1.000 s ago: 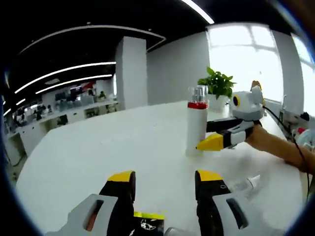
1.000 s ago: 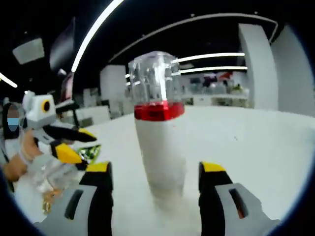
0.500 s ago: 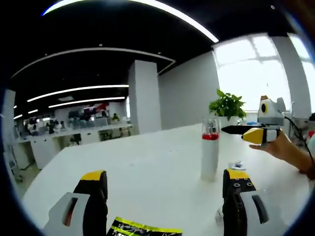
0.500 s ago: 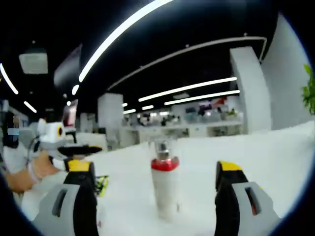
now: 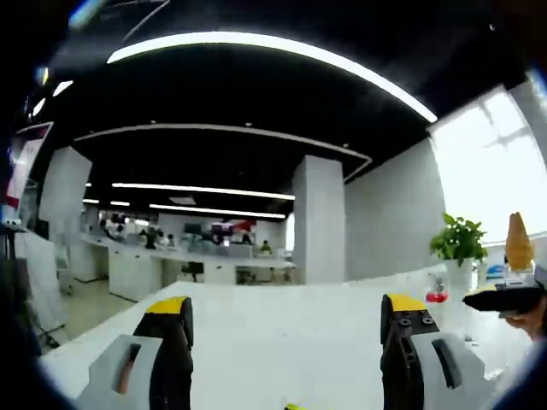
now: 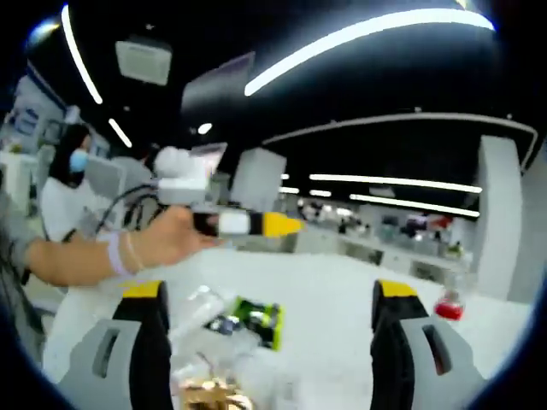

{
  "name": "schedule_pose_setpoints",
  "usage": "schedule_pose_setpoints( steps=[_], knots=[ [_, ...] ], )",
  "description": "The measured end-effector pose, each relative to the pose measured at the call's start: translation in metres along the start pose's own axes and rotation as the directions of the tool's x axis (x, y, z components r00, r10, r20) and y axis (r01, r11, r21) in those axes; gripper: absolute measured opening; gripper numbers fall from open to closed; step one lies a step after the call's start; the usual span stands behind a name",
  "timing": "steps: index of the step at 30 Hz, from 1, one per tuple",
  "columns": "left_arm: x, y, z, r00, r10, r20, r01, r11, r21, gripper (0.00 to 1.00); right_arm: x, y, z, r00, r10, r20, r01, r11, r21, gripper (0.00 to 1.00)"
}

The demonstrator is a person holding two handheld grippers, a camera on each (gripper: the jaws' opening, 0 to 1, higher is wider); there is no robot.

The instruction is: Arrange the skincare products in the storage area until every visible bottle or jar stands upright without overlapping.

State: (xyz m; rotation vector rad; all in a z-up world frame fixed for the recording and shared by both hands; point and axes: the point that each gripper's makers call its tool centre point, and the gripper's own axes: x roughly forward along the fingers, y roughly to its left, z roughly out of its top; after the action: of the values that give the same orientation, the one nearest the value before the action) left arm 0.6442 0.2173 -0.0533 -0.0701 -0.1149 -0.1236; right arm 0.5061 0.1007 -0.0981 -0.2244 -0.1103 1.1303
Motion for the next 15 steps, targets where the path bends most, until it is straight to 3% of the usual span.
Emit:
schedule_pose_setpoints(
  steps=[1, 2, 6, 10, 11, 15],
  knots=[
    [0.001, 0.009, -0.002, 1.0, 0.03, -0.008, -0.03, 0.999, 0.025, 0.93, 0.003, 0.007, -0.002, 1.0, 0.02, -0.011, -0.02, 1.0, 0.008, 1.0],
    [0.002, 0.015, -0.005, 0.998, 0.055, -0.008, -0.055, 0.997, 0.046, 0.93, 0.018, 0.041, -0.015, 0.99, 0.113, -0.08, -0.111, 0.994, 0.021, 1.0],
    [0.005, 0.033, -0.016, 0.995, 0.093, -0.034, -0.091, 0.994, 0.053, 0.93, 0.047, 0.07, -0.037, 0.966, 0.16, -0.203, -0.158, 0.987, 0.027, 1.0],
    [0.005, 0.045, -0.02, 0.992, 0.115, -0.054, -0.111, 0.991, 0.08, 0.93, 0.066, 0.062, -0.052, 0.943, 0.135, -0.304, -0.126, 0.991, 0.05, 0.93],
    [0.005, 0.048, -0.021, 0.991, 0.118, -0.058, -0.113, 0.99, 0.081, 0.93, 0.071, 0.056, -0.059, 0.924, 0.129, -0.361, -0.119, 0.992, 0.052, 0.92],
    [0.0, 0.05, -0.02, 0.993, 0.099, -0.072, -0.095, 0.994, 0.058, 0.95, 0.091, 0.041, -0.069, 0.882, 0.144, -0.449, -0.107, 0.989, 0.106, 0.86]
  ],
)
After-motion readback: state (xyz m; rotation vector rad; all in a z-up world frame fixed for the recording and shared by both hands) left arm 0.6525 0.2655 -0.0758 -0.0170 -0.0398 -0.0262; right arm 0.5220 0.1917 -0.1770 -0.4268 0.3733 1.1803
